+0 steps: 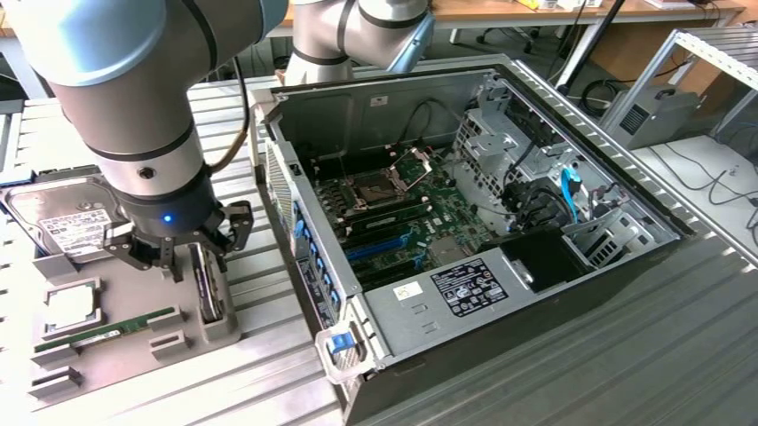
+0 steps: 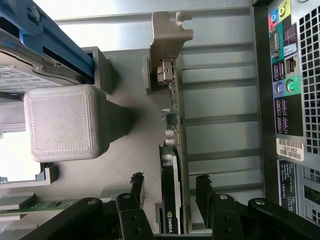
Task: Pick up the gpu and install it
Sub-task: 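Pick up the gpu and move the gpu toward the slot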
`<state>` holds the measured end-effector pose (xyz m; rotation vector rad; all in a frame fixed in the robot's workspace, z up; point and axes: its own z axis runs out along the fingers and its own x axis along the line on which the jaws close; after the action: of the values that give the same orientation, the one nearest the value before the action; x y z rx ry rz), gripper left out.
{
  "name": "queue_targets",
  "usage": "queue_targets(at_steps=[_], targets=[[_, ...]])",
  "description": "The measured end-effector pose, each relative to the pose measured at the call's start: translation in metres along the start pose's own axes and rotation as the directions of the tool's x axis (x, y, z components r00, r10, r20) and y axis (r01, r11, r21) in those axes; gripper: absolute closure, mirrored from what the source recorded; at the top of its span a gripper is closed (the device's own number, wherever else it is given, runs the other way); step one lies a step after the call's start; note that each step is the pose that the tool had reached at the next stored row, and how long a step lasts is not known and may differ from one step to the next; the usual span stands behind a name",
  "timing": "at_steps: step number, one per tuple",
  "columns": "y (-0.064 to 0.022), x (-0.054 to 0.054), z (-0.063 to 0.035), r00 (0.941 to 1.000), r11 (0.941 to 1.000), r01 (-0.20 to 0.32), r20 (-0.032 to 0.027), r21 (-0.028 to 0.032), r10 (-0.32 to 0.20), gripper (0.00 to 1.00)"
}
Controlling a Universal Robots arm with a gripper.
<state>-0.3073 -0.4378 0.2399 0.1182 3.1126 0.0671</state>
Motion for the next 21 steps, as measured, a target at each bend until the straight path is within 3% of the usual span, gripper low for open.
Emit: queue_targets(at_steps=[13,15,16,21], targets=[[-0.0012,-0.0001,0.0006,1.0,1.0,0.0,0.0001,0.0,0.0,0.46],[-0.0012,-0.0001,0.0006,1.0,1.0,0.0,0.0,0.0,0.0,0.47],[-0.0012,-0.0001,0.0006,1.0,1.0,0.0,0.0001,-0.0001,0.0,0.55],[-0.0012,-0.0001,0.0006,1.0,1.0,0.0,0.0001,0.0,0.0,0.56]])
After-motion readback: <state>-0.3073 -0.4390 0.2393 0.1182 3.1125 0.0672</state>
